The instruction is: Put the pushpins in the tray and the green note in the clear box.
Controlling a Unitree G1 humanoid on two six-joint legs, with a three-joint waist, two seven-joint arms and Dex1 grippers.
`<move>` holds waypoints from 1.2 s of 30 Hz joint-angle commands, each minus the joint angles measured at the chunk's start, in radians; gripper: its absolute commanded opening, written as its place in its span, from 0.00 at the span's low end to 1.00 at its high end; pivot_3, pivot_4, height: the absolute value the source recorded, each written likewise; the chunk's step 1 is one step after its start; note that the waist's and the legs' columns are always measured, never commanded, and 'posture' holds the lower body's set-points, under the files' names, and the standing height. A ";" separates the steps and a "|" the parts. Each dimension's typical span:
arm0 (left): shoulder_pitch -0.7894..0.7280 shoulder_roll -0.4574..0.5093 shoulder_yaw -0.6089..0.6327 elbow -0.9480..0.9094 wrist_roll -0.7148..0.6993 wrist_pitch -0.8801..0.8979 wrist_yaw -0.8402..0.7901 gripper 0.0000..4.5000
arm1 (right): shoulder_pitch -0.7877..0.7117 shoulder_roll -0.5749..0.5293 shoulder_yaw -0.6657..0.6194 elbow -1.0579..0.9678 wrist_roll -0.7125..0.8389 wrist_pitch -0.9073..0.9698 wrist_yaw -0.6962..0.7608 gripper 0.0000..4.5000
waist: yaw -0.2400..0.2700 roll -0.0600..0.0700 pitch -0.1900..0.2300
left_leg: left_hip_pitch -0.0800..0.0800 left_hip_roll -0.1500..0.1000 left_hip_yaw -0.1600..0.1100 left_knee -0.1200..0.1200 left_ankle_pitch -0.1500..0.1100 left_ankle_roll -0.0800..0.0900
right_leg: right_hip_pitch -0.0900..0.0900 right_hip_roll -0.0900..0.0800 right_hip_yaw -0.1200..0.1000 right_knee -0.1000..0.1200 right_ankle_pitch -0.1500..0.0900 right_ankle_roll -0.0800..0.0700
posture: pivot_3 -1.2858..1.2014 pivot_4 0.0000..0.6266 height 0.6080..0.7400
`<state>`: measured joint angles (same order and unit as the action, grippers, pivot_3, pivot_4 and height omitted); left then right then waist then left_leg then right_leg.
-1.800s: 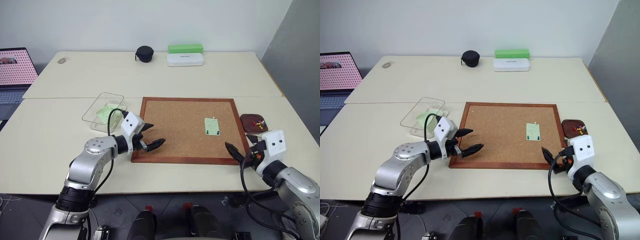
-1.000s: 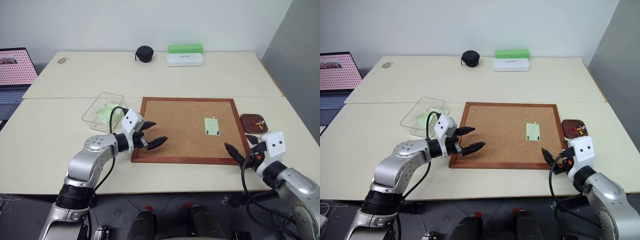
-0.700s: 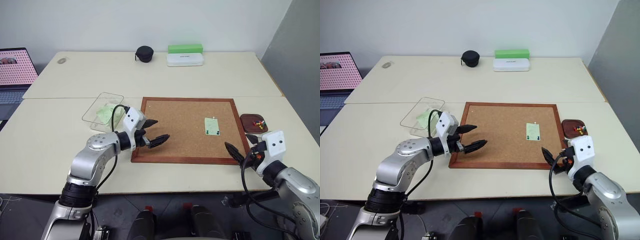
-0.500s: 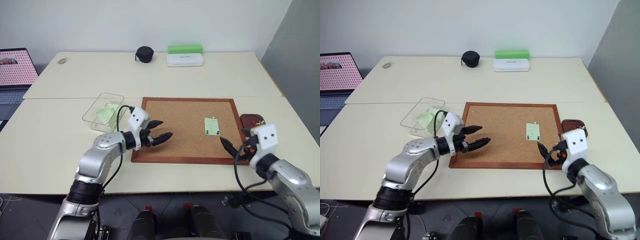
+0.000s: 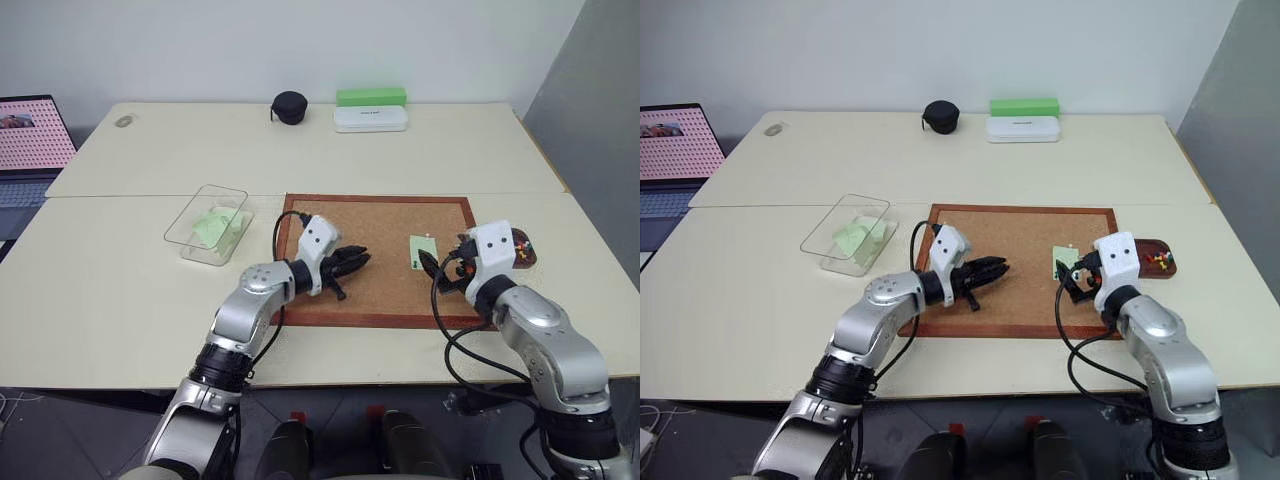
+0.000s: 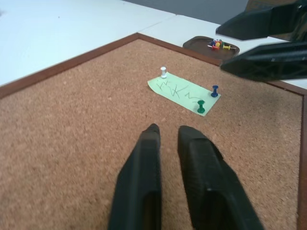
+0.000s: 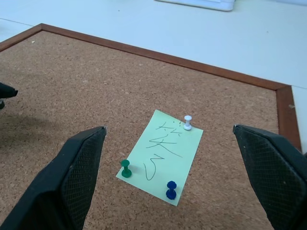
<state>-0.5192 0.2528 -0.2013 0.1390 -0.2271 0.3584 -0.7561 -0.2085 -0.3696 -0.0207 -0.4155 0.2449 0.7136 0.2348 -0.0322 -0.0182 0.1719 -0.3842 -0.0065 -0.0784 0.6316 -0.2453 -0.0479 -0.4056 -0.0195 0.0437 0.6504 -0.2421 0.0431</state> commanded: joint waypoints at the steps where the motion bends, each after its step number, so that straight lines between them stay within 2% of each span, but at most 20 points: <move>1: -0.024 -0.009 -0.006 0.004 0.006 -0.026 -0.016 0.00 | -0.040 0.023 0.002 0.021 -0.026 -0.038 -0.019 1.00 | 0.000 0.000 0.000 | 0.000 0.000 0.000 0.000 0.000 0.000 | 0.000 0.000 0.000 0.000 0.000 0.000 | 0.52 0.24 1.00; 8: -0.008 -0.019 -0.076 0.079 0.067 -0.018 -0.027 0.00 | -0.134 0.080 -0.024 0.216 -0.041 -0.106 -0.035 1.00 | 0.000 0.000 0.000 | 0.000 0.000 0.000 0.000 0.000 0.000 | 0.000 0.000 0.000 0.000 0.000 -0.001 | 0.52 0.24 1.00; 15: -0.015 -0.037 -0.105 0.191 0.103 -0.026 -0.044 0.00 | -0.202 0.075 -0.017 0.374 -0.065 -0.163 -0.011 1.00 | 0.000 0.001 -0.001 | 0.001 -0.001 0.000 0.000 0.000 0.000 | 0.001 0.000 0.000 0.001 0.001 -0.002 | 0.52 0.24 1.00; 24: -0.004 -0.048 -0.099 0.133 0.086 -0.007 -0.059 0.00 | -0.259 0.086 -0.015 0.528 -0.086 -0.231 0.002 1.00 | 0.000 0.001 -0.001 | 0.002 0.000 0.000 0.001 0.000 0.000 | 0.001 0.000 0.000 0.002 0.001 -0.002 | 0.52 0.24 1.00; 28: -0.010 -0.048 -0.080 0.134 0.071 0.000 -0.062 0.00 | -0.281 0.095 -0.029 0.577 -0.079 -0.264 0.003 0.87 | 0.000 0.001 -0.001 | 0.002 0.000 0.000 0.001 0.000 0.000 | 0.001 0.000 0.000 0.003 0.001 -0.002 | 0.52 0.24 1.00; 29: -0.011 -0.045 -0.078 0.131 0.071 0.002 -0.064 0.00 | -0.284 0.095 -0.028 0.584 -0.081 -0.271 0.005 0.80 | 0.000 0.001 -0.001 | 0.002 -0.001 0.000 0.001 0.000 0.000 | 0.001 0.000 0.000 0.003 0.001 -0.002 | 0.52 0.24 1.00; 30: -0.012 -0.043 -0.077 0.130 0.071 0.003 -0.066 0.00 | -0.287 0.095 -0.027 0.592 -0.082 -0.277 0.007 0.78 | 0.000 0.001 -0.001 | 0.001 -0.001 0.000 0.001 0.000 0.000 | 0.001 0.000 0.000 0.003 0.001 -0.002 | 0.52 0.24 1.00; 36: -0.014 -0.034 -0.069 0.121 0.072 0.010 -0.073 0.00 | -0.303 0.096 -0.022 0.632 -0.088 -0.305 0.011 0.50 | 0.000 0.001 -0.001 | 0.002 0.000 0.000 0.001 0.000 0.000 | 0.001 0.000 0.000 0.003 0.001 -0.002 | 0.52 0.24 1.00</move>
<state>-0.5388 0.2158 -0.2677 0.2785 -0.1534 0.3578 -0.8185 -0.4852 -0.2699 -0.0213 0.2163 0.1587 0.4415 0.2405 -0.0326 -0.0170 0.1705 -0.3825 -0.0069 -0.0782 0.6323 -0.2452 -0.0477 -0.4048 -0.0198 0.0439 0.6534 -0.2408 0.0408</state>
